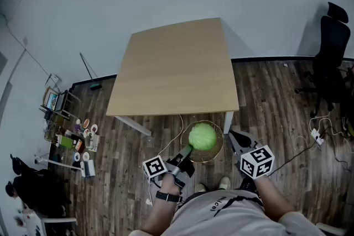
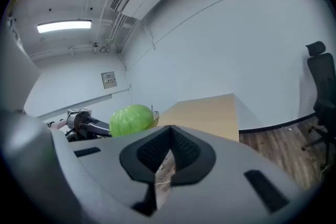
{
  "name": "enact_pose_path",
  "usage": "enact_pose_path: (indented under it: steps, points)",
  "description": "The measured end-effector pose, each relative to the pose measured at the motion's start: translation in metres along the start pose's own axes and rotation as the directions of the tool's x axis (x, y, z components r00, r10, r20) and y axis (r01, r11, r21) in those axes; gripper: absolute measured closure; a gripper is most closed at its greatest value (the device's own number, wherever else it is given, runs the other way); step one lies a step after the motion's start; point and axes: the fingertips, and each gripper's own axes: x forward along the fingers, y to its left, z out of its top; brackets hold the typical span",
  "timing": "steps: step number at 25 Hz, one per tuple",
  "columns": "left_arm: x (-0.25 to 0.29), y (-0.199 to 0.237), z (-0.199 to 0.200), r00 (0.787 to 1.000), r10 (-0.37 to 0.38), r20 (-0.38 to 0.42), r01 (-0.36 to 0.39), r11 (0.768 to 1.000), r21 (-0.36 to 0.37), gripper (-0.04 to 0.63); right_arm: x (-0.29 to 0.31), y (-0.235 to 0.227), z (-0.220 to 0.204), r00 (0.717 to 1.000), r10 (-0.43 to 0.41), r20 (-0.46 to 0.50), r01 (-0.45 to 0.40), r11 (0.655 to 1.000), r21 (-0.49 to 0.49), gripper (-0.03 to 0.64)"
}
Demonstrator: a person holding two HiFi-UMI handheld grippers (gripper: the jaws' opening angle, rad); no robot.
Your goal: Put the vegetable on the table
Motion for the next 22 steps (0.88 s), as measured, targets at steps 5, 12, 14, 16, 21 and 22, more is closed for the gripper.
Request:
enact_pose_path:
  steps: [5,12,14,16,21,22]
  points:
    - [0.008,0.000,-0.007,1.000,0.003,0.028,-0.001,0.998,-0.061,0.545,-0.001,-0.007,0.001,1.000,0.017,-0.005,-0.017,1.000,-0.012,0.603]
    - [0.013,0.000,-0.005,0.998,0.006,0.059,-0.002,0.997,-0.076,0.545,0.007,-0.011,-0.001,0.999,0.051,-0.017,-0.051,0.999,0.010,0.603]
    - [0.014,0.001,-0.001,0.997,0.006,0.074,0.001,0.996,-0.089,0.545,0.011,-0.011,0.000,0.998,0.066,-0.011,-0.066,0.997,0.036,0.603]
    - [0.016,0.003,0.007,0.996,0.008,0.090,0.000,0.996,-0.090,0.543,0.017,-0.013,0.002,0.997,0.074,0.000,-0.074,0.996,0.056,0.603]
    - [0.020,0.022,0.042,0.993,0.029,0.116,-0.022,0.998,-0.061,0.543,0.039,-0.014,0.007,0.997,0.075,0.009,-0.075,0.995,0.072,0.603]
    - [0.021,0.025,0.050,0.992,0.031,0.119,-0.024,0.998,-0.061,0.543,0.044,-0.013,0.008,0.997,0.072,0.006,-0.072,0.995,0.071,0.603]
